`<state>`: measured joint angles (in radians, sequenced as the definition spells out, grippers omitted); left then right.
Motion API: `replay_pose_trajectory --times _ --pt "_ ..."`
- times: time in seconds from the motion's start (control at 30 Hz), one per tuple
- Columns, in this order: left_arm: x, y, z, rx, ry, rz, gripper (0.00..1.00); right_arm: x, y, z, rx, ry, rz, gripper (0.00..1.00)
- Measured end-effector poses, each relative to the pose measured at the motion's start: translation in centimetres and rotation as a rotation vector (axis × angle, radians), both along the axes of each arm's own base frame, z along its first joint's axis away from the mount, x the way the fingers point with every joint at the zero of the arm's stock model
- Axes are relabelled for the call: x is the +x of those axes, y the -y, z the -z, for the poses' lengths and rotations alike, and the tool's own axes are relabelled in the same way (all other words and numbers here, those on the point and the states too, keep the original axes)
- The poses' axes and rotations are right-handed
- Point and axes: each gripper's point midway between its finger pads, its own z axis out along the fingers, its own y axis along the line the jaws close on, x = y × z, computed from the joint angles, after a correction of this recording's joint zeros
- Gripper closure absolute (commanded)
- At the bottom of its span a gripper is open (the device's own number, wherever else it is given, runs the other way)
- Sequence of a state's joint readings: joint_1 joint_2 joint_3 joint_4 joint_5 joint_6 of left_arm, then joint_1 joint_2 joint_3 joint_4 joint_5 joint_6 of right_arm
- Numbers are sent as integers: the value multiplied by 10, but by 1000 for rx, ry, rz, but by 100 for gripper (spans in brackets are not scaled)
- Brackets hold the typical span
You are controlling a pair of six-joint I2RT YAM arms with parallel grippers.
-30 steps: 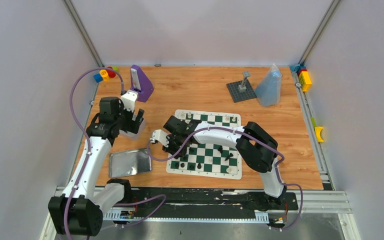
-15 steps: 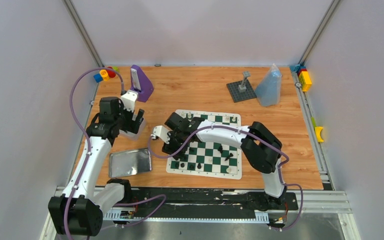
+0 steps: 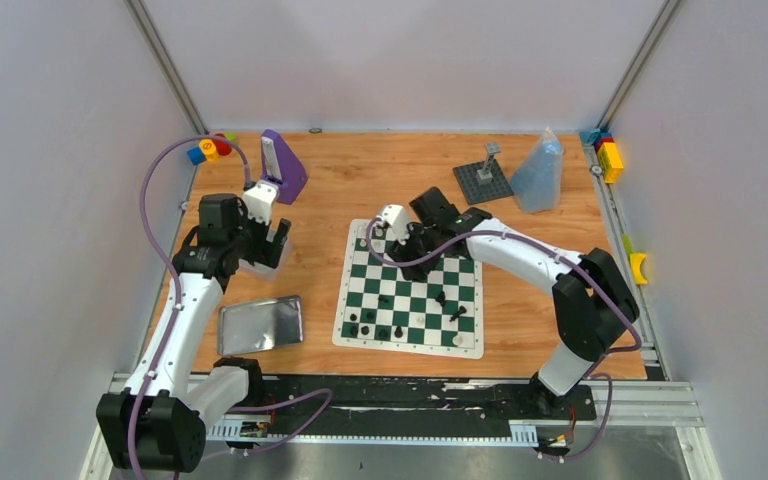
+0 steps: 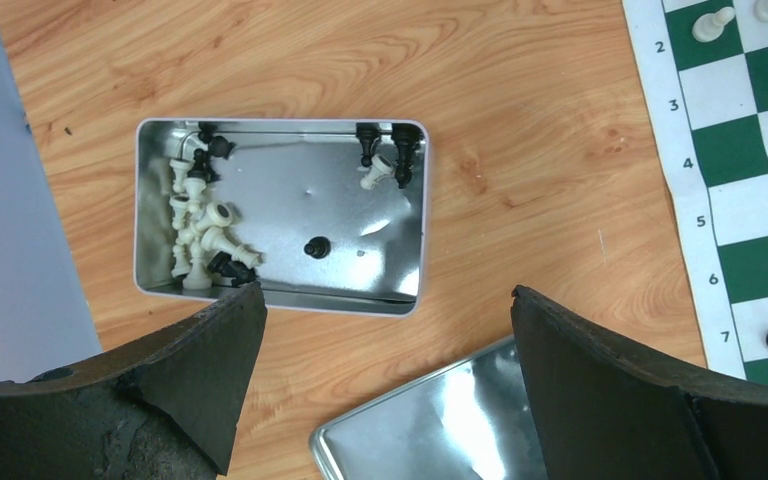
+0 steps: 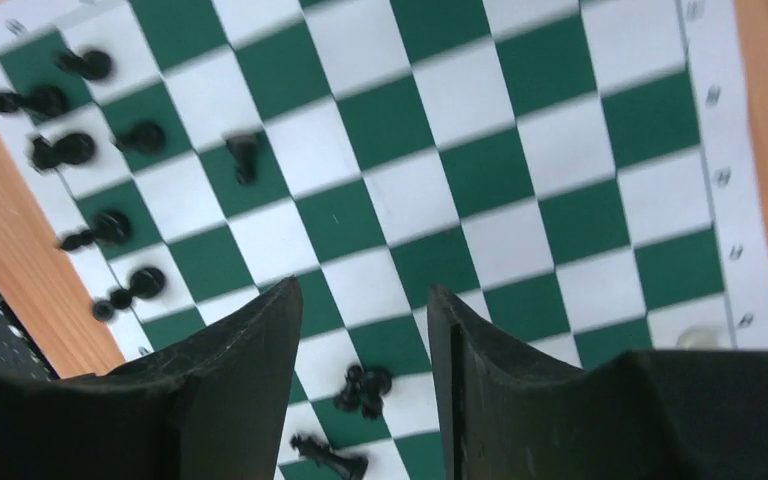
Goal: Set up the chess pieces on the board
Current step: Place the chess piece on the chessboard, then pick up the chess piece from the chessboard.
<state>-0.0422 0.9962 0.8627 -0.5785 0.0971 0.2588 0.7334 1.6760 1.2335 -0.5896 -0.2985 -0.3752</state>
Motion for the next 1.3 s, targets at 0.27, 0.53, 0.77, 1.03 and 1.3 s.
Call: replay_pose_trajectory --times 0.27,0.53,0.77,1.03,1.3 --pt "-1 7 0 -26 -1 32 0 -7 80 40 -98 -114 162 52" --pt "-1 9 0 -32 -2 45 0 -14 88 48 -110 -142 170 56" --pt "-1 10 0 -32 -1 46 0 -16 87 49 -104 -149 167 61" --pt "-1 9 0 -30 -1 47 0 -21 87 52 -97 -173 163 63" --pt "-1 9 0 -30 -1 47 0 -26 88 58 -109 -199 160 71"
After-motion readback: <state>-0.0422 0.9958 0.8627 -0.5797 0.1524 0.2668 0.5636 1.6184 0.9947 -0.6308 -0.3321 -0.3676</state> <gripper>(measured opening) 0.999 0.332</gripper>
